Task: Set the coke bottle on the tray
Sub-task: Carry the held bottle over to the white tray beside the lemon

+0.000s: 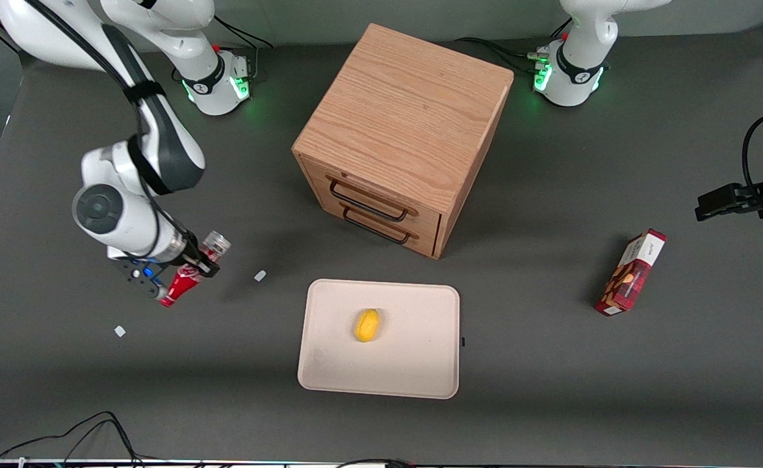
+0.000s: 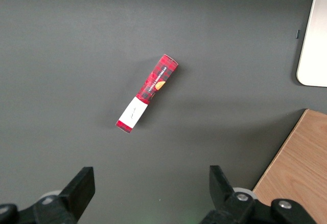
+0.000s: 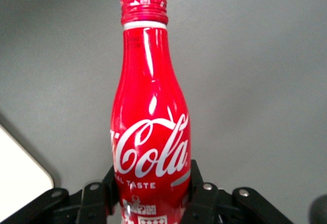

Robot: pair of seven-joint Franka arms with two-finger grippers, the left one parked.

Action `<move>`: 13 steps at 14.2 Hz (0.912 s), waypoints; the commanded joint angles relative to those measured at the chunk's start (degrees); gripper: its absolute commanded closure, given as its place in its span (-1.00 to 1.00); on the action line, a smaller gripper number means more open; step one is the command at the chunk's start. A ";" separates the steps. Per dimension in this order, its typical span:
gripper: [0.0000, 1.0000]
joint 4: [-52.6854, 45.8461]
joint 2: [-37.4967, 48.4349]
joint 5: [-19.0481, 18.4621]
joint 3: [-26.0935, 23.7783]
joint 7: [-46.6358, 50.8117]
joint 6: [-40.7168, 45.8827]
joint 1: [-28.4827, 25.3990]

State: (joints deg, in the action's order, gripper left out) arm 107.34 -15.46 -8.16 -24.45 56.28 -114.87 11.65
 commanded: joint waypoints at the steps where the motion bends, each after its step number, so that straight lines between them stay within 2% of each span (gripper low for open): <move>1: 1.00 -7.65 0.17 -0.19 -9.79 -3.10 9.73 9.15; 3: 1.00 -13.10 0.08 -0.02 -14.64 -5.03 15.79 13.91; 5: 1.00 -17.24 -0.09 1.04 -15.10 -6.27 20.89 14.45; 8: 1.00 -19.62 -0.71 1.04 -15.19 -6.54 21.71 14.37; 11: 1.00 -22.52 -5.87 0.69 -15.45 -5.05 21.36 12.97; 13: 1.00 -26.64 -11.75 -1.06 -14.41 -4.61 21.01 7.54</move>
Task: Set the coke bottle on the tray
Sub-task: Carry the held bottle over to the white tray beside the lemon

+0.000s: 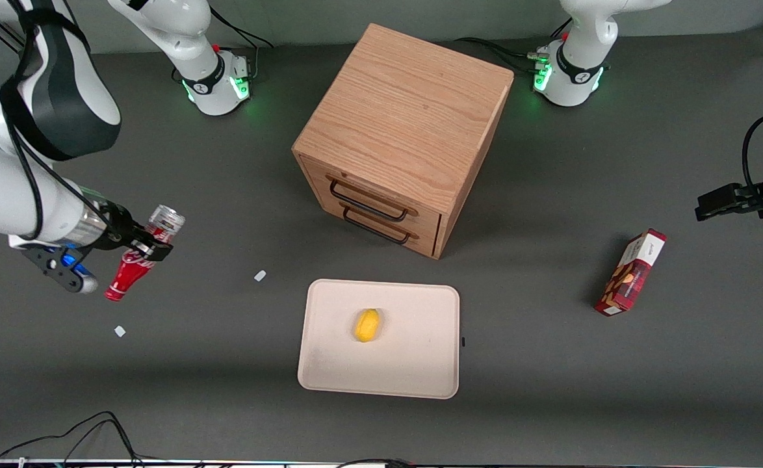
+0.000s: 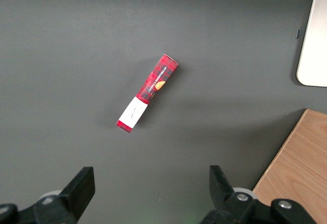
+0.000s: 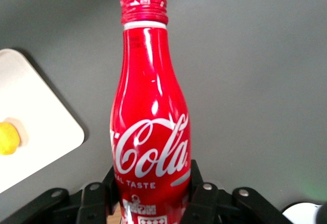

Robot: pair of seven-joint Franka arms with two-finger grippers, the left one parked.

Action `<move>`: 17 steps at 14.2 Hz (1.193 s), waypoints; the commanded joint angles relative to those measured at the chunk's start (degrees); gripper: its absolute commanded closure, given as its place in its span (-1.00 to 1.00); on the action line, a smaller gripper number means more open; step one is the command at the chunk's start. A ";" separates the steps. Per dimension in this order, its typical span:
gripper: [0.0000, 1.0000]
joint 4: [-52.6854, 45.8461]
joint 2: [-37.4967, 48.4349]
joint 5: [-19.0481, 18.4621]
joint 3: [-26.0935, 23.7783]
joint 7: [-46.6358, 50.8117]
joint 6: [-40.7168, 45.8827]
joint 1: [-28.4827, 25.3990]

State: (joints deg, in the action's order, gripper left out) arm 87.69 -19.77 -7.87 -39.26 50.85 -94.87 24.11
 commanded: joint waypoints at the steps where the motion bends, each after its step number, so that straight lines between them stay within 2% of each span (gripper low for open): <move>1: 1.00 -9.18 -10.78 -4.05 1.28 1.87 0.91 -8.08; 2: 1.00 -11.64 -14.38 -7.56 2.68 3.45 0.91 -11.68; 3: 1.00 -14.80 -17.73 -9.42 4.18 4.25 0.91 -15.29; 5: 1.00 -21.65 -23.97 -9.97 9.26 2.77 -0.39 -22.32; 8: 1.00 -25.20 -28.04 -9.80 20.85 -3.82 -8.63 -33.84; 9: 1.00 -25.20 -28.91 -9.62 22.46 -6.01 -11.36 -35.35; 12: 1.00 -26.34 -31.99 -9.44 22.47 -15.58 -14.72 -35.54; 17: 1.00 -30.38 -38.23 -9.53 22.82 -14.47 -19.56 -38.00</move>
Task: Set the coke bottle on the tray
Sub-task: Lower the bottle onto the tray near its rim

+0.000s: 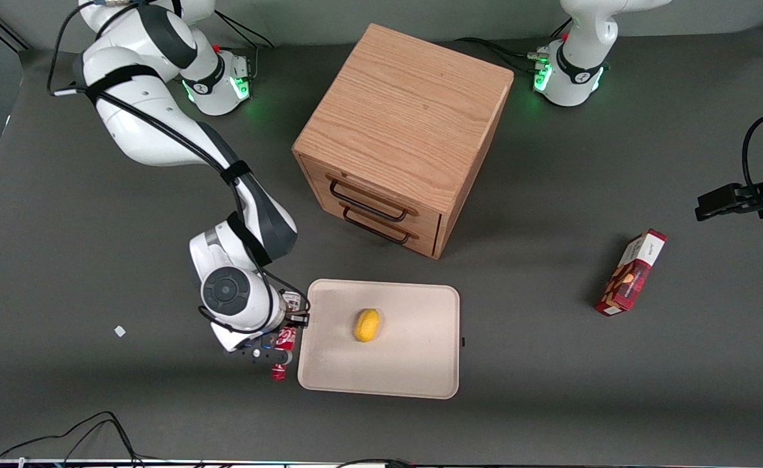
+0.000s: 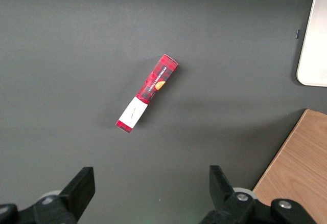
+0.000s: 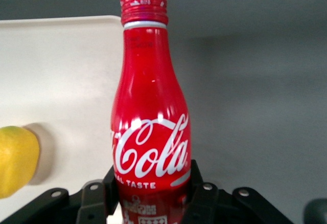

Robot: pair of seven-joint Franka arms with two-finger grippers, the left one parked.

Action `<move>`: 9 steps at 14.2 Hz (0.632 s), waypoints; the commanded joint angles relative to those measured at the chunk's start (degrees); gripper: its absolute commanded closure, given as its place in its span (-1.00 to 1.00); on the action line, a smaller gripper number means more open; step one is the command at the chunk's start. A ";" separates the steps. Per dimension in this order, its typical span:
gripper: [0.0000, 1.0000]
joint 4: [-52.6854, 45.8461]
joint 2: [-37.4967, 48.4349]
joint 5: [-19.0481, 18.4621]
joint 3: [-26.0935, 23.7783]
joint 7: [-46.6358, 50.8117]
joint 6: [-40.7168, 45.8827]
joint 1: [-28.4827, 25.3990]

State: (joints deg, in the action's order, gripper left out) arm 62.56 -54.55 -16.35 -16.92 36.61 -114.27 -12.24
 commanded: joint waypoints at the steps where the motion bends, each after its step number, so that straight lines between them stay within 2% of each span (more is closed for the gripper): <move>1: 1.00 -5.43 -3.89 -1.05 0.49 -0.23 -0.77 -1.82; 9: 1.00 -5.43 -7.15 -1.05 3.03 1.71 -5.61 -4.72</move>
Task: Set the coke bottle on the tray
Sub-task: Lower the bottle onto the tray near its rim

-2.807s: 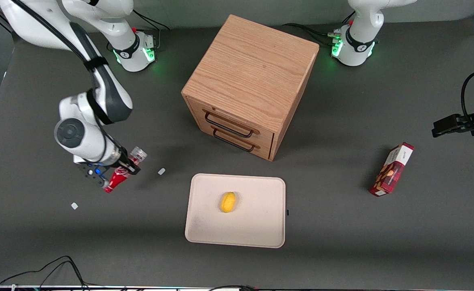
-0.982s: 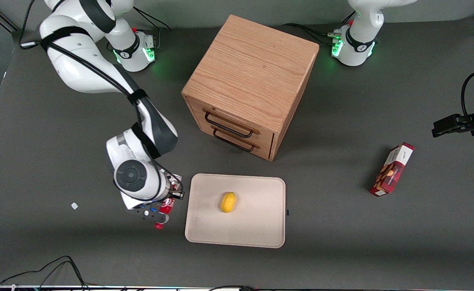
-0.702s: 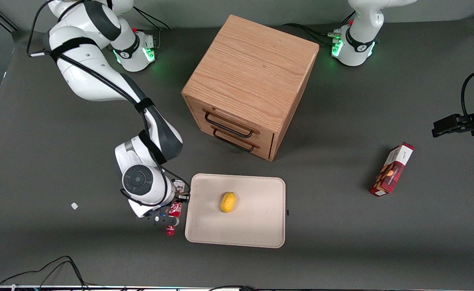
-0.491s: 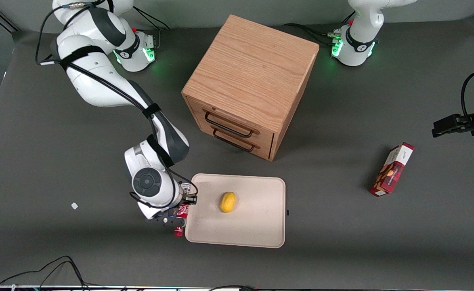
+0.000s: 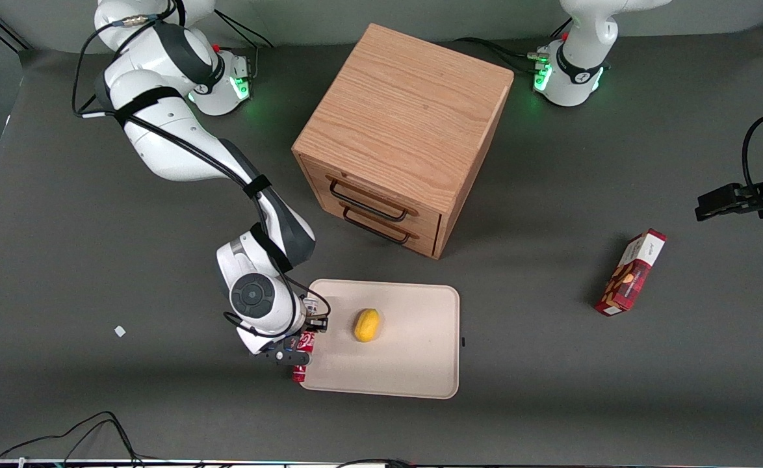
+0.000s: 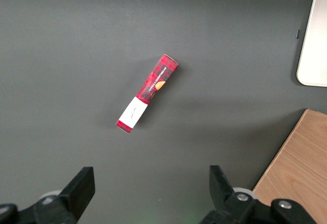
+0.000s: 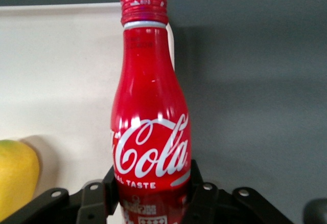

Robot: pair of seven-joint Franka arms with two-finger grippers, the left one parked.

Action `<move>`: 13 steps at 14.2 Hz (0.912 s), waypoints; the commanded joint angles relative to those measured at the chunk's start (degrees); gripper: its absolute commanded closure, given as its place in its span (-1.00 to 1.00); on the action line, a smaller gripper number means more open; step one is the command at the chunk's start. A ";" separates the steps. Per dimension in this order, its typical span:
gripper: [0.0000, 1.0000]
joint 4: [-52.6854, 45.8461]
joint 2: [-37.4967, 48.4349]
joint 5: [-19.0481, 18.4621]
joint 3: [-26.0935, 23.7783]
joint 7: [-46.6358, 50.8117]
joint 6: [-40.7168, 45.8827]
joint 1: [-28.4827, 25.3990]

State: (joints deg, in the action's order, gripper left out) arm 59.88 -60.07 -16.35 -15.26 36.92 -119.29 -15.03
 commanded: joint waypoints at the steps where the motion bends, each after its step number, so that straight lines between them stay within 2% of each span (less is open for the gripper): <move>1: 1.00 -2.67 -1.63 -1.05 1.37 1.40 -0.86 -1.94; 5: 0.98 -2.67 -2.42 -0.97 1.46 1.40 -1.30 -1.94; 6: 0.72 -2.67 -2.51 -0.97 1.55 1.40 -1.30 -1.94; 7: 0.21 -2.67 -2.51 -0.97 1.55 1.40 -1.30 -1.94; 8: -0.10 -2.58 -2.51 -0.97 1.55 1.40 -1.30 -1.94; 9: -0.89 -2.58 -2.51 -1.05 1.55 1.40 -1.30 -1.94; 10: -1.00 -2.58 -2.51 -1.05 1.55 1.40 -1.30 -1.94; 13: -1.00 -2.58 -2.51 -0.97 1.55 1.31 -1.30 -1.85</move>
State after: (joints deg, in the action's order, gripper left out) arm 59.10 -61.75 -16.35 -14.34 37.12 -120.57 -16.08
